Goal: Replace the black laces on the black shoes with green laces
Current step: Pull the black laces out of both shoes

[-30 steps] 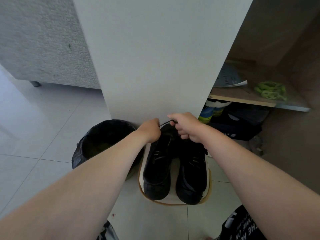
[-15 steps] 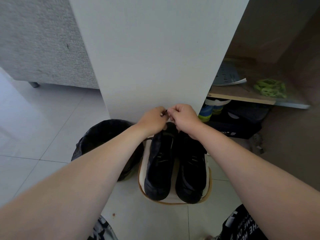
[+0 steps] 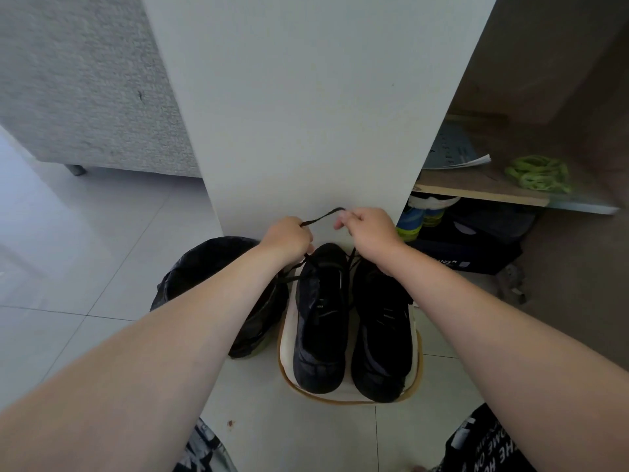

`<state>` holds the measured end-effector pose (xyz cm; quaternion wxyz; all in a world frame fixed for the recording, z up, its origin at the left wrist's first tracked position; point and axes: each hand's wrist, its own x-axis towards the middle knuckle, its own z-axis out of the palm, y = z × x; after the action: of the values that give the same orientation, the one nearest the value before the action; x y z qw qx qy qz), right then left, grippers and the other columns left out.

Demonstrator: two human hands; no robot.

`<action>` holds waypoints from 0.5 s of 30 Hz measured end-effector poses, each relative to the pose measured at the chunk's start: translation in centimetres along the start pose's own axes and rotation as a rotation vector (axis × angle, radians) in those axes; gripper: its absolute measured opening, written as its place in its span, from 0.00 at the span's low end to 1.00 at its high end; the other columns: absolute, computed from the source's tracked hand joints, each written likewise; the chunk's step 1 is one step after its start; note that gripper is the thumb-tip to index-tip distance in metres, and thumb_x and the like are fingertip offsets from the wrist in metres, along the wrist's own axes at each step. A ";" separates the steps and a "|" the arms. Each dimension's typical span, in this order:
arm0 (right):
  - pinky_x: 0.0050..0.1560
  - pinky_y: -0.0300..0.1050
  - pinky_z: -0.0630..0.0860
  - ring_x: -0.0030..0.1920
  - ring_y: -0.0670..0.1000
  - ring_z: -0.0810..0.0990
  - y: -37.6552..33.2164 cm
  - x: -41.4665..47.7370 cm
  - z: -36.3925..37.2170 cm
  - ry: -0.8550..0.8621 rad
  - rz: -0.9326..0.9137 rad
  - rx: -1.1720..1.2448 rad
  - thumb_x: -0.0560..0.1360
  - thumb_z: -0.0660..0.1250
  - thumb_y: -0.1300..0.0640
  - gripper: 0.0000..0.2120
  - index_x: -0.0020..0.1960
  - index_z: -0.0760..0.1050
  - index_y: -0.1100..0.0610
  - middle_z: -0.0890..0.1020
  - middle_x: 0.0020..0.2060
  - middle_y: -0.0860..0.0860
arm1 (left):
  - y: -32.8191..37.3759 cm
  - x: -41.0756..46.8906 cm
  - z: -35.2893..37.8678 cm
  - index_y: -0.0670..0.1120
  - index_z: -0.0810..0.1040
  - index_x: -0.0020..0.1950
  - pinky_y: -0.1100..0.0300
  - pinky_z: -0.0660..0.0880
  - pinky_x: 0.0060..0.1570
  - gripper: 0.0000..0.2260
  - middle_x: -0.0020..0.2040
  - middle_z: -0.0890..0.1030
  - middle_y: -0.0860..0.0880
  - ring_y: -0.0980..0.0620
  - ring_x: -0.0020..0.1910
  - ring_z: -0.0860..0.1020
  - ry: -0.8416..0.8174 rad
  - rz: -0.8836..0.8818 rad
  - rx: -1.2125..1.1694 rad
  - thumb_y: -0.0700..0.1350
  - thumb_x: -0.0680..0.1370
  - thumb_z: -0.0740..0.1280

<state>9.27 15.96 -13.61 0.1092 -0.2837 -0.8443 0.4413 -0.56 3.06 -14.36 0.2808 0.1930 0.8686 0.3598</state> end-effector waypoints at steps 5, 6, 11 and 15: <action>0.38 0.40 0.70 0.35 0.46 0.78 -1.0 -0.2 0.4 -0.013 -0.117 0.010 0.82 0.62 0.53 0.14 0.42 0.83 0.51 0.76 0.28 0.44 | -0.2 -0.1 -0.8 0.57 0.62 0.75 0.54 0.72 0.58 0.27 0.66 0.76 0.53 0.50 0.63 0.75 0.136 0.352 0.272 0.45 0.78 0.66; 0.37 0.41 0.71 0.34 0.51 0.81 -1.0 -0.4 0.5 -0.038 -0.103 0.047 0.83 0.61 0.54 0.15 0.41 0.82 0.52 0.77 0.26 0.46 | 0.1 -0.3 -0.8 0.59 0.61 0.75 0.55 0.72 0.58 0.27 0.65 0.77 0.53 0.51 0.62 0.75 0.109 0.436 0.274 0.45 0.78 0.66; 0.33 0.42 0.73 0.25 0.53 0.79 -0.2 -0.6 0.6 -0.135 -0.034 0.059 0.82 0.62 0.53 0.13 0.41 0.79 0.54 0.75 0.22 0.48 | 1.0 0.1 -1.1 0.51 0.78 0.52 0.58 0.69 0.39 0.12 0.43 0.78 0.54 0.51 0.43 0.77 0.113 0.407 0.357 0.43 0.82 0.55; 0.41 0.40 0.73 0.33 0.46 0.78 1.7 -0.7 0.9 -0.324 0.053 -0.115 0.80 0.67 0.55 0.13 0.37 0.80 0.56 0.82 0.32 0.49 | 1.1 0.8 -1.8 0.50 0.74 0.43 0.59 0.64 0.33 0.14 0.38 0.77 0.49 0.49 0.36 0.73 0.243 0.224 -0.082 0.35 0.77 0.54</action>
<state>10.11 15.65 -15.47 -0.0565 -0.2367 -0.8669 0.4350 -2.13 3.34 -12.77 0.1394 0.2322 0.8537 0.4448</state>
